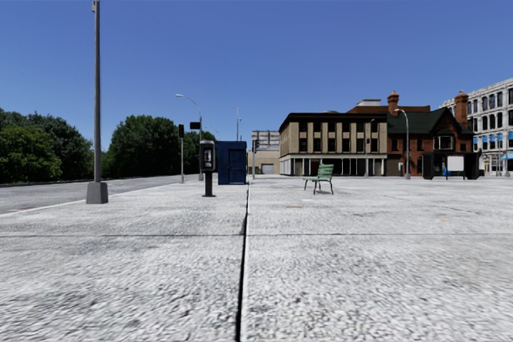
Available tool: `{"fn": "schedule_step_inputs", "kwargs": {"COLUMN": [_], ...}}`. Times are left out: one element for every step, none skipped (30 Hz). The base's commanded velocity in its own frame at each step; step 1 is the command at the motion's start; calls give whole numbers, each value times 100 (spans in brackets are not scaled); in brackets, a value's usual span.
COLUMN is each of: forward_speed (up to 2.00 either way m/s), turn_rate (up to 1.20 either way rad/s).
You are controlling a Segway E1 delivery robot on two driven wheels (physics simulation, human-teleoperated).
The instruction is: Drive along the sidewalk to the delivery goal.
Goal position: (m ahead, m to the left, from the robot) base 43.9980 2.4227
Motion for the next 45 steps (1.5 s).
{"fn": "schedule_step_inputs", "kwargs": {"forward_speed": [200, 200, 200, 200, 200, 200, 200, 200, 200, 200, 200, 200, 200, 200, 200, 200, 200, 200, 200, 200, 200, 200, 200, 200, 200, 200, 200, 200, 200, 200, 200, 200, 200, 200, 200, 200, 200, 200, 200, 200, 200, 200, 200, 200, 200], "turn_rate": [0, 0, 0, 0, 0, 0, 0, 0, 0, 0, 0, 0, 0, 0, 0, 0, 0, 0, 0, 0, 0, 0, 0, 0, 0, 0, 0, 0, 0, 0, 0, 0, 0, 0, 0, 0, 0, 0, 0, 0, 0, 0, 0, 0, 0]}}
